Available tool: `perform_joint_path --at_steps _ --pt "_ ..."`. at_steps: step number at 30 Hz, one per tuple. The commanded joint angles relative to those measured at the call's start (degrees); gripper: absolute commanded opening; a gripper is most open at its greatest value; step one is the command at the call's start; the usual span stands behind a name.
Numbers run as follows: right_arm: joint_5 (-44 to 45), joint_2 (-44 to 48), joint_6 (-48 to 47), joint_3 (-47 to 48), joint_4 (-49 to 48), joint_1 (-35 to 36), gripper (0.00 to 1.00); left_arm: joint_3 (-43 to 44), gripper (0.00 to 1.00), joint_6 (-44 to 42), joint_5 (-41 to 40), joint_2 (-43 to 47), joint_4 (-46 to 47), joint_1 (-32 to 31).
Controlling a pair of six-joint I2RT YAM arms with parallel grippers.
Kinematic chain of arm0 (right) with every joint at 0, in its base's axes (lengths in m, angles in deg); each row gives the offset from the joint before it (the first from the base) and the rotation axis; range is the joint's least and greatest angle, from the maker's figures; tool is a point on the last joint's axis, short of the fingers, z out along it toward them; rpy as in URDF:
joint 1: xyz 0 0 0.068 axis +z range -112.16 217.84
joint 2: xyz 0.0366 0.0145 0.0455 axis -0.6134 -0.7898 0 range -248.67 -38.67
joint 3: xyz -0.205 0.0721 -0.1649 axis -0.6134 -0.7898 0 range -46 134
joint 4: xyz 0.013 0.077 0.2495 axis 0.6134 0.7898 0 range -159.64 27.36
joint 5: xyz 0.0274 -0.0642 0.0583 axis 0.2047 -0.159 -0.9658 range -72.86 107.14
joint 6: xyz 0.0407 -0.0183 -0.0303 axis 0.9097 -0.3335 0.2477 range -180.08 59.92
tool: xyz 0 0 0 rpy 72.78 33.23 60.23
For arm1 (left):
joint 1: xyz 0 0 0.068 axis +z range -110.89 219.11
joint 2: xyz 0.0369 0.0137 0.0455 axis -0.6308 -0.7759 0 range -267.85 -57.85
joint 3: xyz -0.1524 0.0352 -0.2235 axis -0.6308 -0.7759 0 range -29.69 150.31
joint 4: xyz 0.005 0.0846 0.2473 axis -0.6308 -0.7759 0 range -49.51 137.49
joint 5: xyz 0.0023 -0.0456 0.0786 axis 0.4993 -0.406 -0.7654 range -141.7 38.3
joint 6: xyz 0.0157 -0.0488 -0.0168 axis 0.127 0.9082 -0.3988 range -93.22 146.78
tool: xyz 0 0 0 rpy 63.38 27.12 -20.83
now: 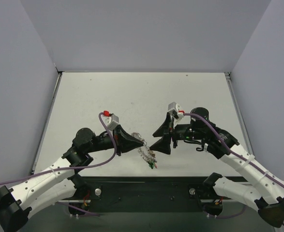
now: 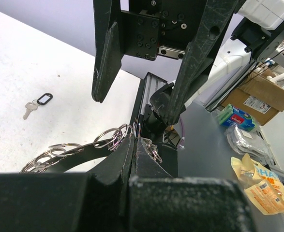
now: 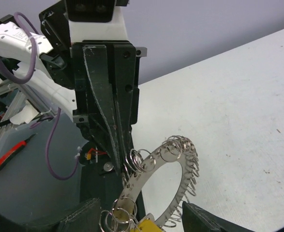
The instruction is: Put the keys on the keyring
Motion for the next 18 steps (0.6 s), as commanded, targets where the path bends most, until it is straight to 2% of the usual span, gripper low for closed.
perform_joint_path --at_steps 1,5,11,18 --pt "-6.6 -1.5 1.2 1.2 -5.9 -0.3 0.66 2.8 0.0 -0.4 0.7 -0.2 4.9 0.0" --pt "-3.1 -1.5 1.7 0.8 -6.0 -0.3 0.66 4.3 0.0 -2.2 -0.6 -0.3 1.2 0.0" --pt "11.4 -0.9 5.0 -0.4 -6.0 -2.1 0.67 7.5 0.0 -6.7 -10.2 0.7 -10.8 0.0" --pt "15.0 -2.4 11.3 -2.0 -5.9 -8.1 0.7 9.4 0.0 -8.2 -19.7 0.7 -19.1 0.0"
